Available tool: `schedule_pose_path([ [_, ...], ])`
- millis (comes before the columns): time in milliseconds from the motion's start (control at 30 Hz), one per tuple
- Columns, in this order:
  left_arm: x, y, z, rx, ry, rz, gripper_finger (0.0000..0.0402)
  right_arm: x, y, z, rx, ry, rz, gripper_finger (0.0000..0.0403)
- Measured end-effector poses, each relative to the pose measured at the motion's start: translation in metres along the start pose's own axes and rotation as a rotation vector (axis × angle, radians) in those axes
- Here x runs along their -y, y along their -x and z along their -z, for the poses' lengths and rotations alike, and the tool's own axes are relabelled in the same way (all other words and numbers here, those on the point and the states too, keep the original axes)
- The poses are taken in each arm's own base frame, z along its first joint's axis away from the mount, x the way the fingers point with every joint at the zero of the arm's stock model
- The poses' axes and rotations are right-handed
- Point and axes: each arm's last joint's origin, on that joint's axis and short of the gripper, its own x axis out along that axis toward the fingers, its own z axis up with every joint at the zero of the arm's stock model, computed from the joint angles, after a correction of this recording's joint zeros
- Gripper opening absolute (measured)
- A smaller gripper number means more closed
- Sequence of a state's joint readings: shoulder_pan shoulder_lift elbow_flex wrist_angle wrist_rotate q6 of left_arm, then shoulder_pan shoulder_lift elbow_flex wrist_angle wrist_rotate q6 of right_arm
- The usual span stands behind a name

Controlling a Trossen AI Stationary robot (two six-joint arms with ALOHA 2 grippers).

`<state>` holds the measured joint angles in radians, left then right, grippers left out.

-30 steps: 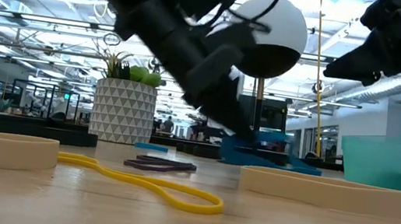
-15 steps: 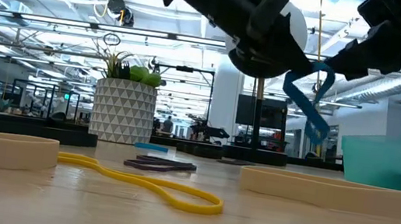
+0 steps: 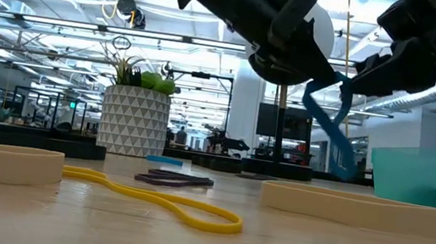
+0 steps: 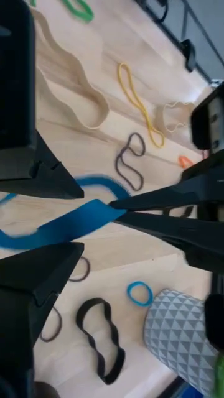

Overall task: Pick and place rubber bands into bin
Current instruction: Put the blue rubber band into the bin

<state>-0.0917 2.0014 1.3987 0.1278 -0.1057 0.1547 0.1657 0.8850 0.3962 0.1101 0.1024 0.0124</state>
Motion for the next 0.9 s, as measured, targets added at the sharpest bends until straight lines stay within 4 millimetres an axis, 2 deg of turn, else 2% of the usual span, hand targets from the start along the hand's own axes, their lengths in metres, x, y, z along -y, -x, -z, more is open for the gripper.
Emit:
schedule_pose_path([
  [267,-0.0004,0.0000,-0.0001,0.001,0.002,-0.001,0.0014,-0.0005,-0.0052,-0.0020,0.025,0.000,0.001,0.0106],
  [433,-0.0004,0.0000,-0.0001,0.001,0.000,-0.001,0.0006,-0.0005,-0.0052,-0.0021,0.026,0.004,0.001,0.0062],
  [600,-0.0004,0.0000,0.0000,0.001,0.000,-0.001,0.0028,-0.0005,-0.0052,-0.0023,0.028,0.042,0.001,0.0007],
  [900,-0.0012,-0.0001,0.0004,-0.002,0.003,-0.003,0.0036,-0.0004,-0.0051,-0.0032,0.037,0.049,0.006,0.0004],
])
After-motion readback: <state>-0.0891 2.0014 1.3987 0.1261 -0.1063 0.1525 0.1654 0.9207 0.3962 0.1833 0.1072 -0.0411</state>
